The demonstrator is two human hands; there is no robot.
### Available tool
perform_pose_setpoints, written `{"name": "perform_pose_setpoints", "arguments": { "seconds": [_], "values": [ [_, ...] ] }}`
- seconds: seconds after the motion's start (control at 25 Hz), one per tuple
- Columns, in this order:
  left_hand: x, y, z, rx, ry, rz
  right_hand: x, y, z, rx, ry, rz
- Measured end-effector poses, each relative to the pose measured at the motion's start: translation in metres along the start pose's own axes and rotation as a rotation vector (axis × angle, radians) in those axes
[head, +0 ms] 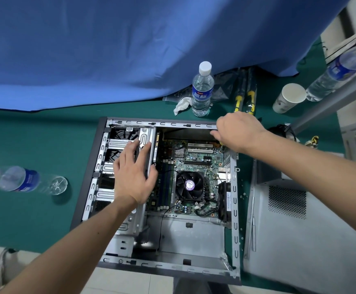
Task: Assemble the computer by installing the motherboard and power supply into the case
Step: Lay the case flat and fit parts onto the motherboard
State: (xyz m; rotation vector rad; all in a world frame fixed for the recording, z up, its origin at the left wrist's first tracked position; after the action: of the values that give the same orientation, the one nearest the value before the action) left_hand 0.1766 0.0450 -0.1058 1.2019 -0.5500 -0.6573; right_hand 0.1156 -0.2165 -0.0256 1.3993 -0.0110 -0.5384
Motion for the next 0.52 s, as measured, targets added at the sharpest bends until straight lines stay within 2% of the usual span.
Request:
{"name": "perform_pose_setpoints", "arguments": {
  "seconds": [0.12, 0.24, 0.4, 0.52],
  "values": [
    [0.0005, 0.0020, -0.0001, -0.003, 0.004, 0.002, 0.0051, -0.0025, -0.0003, 0.053, -0.044, -0.086],
    [-0.0008, 0.0023, -0.0006, -0.006, 0.007, -0.002, 0.0079, -0.0050, -0.0037, 0.123, 0.012, -0.211],
    [0.0000, 0.0029, 0.0007, -0.004, 0.011, -0.004, 0.0070, -0.0021, 0.0016, 0.081, -0.011, -0.046],
    [0.0005, 0.0028, -0.0003, -0.003, 0.011, -0.008, 0.0032, -0.0005, 0.0010, 0.021, -0.018, -0.019]
  ]
}}
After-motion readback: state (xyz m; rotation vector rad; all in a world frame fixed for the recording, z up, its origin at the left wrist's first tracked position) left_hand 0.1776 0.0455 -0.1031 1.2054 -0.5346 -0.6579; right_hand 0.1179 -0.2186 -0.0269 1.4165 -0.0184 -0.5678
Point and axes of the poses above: each hand's wrist, its own x-axis towards the middle knuckle, its own y-axis out of the back of the hand, z = x × y, the point moved 5 cm from there along x, towards the middle knuckle, and after that the axes turned 13 degrees about -y, right-handed, at the moved point
